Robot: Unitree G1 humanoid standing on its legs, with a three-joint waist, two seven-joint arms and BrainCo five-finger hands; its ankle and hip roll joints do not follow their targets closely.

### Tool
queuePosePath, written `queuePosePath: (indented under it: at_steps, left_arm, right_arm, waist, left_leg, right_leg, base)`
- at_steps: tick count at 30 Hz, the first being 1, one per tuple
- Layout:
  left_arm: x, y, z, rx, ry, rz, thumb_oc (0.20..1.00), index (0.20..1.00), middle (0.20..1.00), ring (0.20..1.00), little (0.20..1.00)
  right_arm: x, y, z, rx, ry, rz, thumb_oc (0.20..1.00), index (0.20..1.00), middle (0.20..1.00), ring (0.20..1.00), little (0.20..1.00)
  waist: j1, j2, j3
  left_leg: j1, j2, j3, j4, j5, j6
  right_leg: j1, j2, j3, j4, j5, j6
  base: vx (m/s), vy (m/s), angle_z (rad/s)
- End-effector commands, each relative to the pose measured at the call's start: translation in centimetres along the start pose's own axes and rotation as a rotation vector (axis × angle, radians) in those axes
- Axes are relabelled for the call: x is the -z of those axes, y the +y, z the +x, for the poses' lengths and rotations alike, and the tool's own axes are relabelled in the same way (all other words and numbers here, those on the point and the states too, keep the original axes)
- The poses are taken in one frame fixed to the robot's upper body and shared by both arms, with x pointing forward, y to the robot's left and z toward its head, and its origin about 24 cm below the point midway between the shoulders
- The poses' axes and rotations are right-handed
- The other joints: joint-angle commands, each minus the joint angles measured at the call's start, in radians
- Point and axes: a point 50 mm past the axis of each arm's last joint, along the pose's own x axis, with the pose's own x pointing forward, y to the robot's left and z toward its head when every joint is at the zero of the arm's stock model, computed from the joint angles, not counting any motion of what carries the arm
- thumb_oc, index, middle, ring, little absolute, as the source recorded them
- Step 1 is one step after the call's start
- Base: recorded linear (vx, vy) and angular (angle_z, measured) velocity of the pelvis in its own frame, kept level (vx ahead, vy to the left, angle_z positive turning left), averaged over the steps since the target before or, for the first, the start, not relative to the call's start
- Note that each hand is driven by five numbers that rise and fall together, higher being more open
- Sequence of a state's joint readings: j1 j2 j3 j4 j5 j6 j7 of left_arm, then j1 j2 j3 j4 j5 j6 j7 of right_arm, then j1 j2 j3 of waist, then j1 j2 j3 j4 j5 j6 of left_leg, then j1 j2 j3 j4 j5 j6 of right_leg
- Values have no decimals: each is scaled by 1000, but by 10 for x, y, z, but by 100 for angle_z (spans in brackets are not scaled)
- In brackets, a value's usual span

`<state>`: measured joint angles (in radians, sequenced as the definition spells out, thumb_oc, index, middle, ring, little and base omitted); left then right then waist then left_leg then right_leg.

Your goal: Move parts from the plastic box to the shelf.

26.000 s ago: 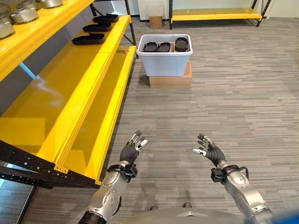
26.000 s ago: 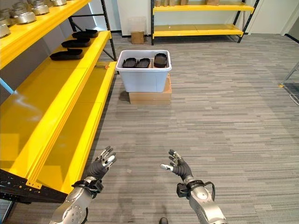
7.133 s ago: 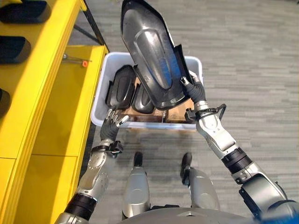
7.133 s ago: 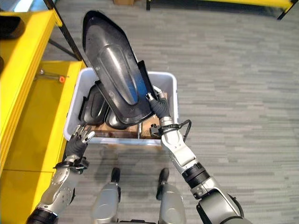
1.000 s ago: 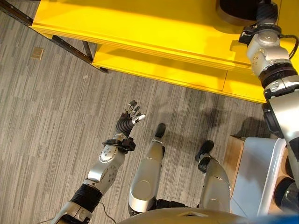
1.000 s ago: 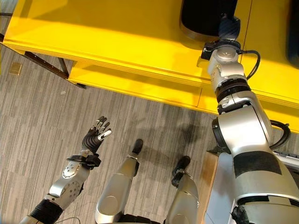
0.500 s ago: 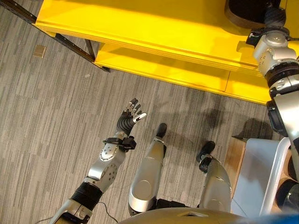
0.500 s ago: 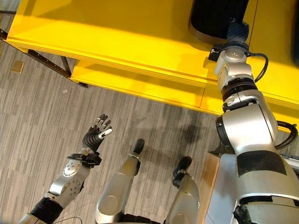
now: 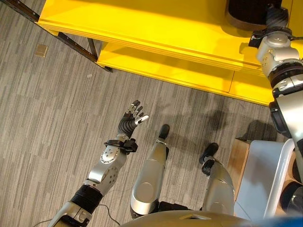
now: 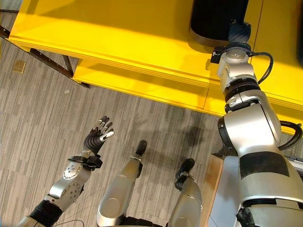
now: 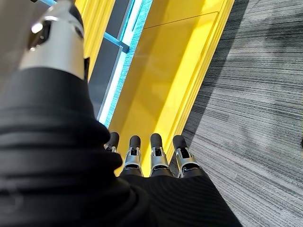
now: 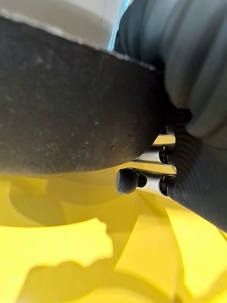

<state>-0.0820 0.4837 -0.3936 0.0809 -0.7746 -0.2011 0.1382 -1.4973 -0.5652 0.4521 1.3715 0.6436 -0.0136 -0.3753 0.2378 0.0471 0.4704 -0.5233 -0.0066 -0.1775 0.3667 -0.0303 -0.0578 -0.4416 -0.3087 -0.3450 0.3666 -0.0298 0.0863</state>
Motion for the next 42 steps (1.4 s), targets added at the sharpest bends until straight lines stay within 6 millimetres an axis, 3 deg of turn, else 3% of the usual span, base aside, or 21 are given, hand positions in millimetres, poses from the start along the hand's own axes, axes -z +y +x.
queuePosePath:
  at_steps: [1, 7, 8, 9, 21, 30, 42]
  left_arm:
    - [-21, -2, -1, 39, -85, 18, 1000, 1000, 1000, 1000, 1000]
    - [-20, -2, -1, 32, -82, 17, 1000, 1000, 1000, 1000, 1000]
    - [-20, -2, -1, 33, -83, 17, 1000, 1000, 1000, 1000, 1000]
    - [-20, -2, 0, 31, -82, 20, 1000, 1000, 1000, 1000, 1000]
    - [-18, -2, 0, 31, -68, 15, 1000, 1000, 1000, 1000, 1000]
    - [-17, -1, 0, 30, -60, 17, 1000, 1000, 1000, 1000, 1000]
    - [-19, -1, 0, 35, -63, 20, 1000, 1000, 1000, 1000, 1000]
  right_arm:
    - [-65, -1, -1, 3, -212, 31, 200, 200, 200, 200, 200]
    - [-62, -3, 0, 14, -191, 70, 200, 200, 200, 200, 200]
    - [-62, -5, 0, 22, -181, 93, 564, 564, 564, 564, 564]
    - [-61, -7, 1, 29, -174, 114, 1000, 1000, 1000, 1000, 1000]
    - [-65, -8, 0, 25, -156, 280, 1000, 1000, 1000, 1000, 1000]
    - [-66, -1, -2, 6, -158, 288, 1000, 1000, 1000, 1000, 1000]
    - [-52, 8, -3, -10, -117, 257, 1000, 1000, 1000, 1000, 1000]
  waist:
    - [13, -18, -12]
    - [17, -16, -12]
    - [18, -14, -12]
    - [19, -13, -12]
    - [20, -9, -11]
    - [15, -14, -8]
    - [17, -10, -1]
  left_leg:
    - [18, 40, 33, 73, -131, 7]
    - [20, 40, 30, 70, -133, 7]
    - [17, 40, 30, 72, -134, 8]
    - [17, 40, 30, 74, -135, 8]
    - [13, 34, 32, 81, -139, 9]
    - [11, 33, 34, 83, -140, 11]
    - [7, 32, 33, 87, -139, 14]
  right_leg:
    - [77, 17, 49, 6, -84, 40]
    - [76, 17, 49, 10, -87, 42]
    - [75, 16, 48, 12, -88, 42]
    - [75, 16, 48, 15, -89, 42]
    - [78, 16, 48, 18, -95, 42]
    - [75, 18, 51, 22, -97, 41]
    - [73, 18, 52, 25, -97, 39]
  base:
    - [0, 0, 0]
    - [0, 0, 0]
    - [0, 0, 0]
    - [0, 0, 0]
    - [0, 0, 0]
    - [0, 0, 0]
    - [0, 0, 0]
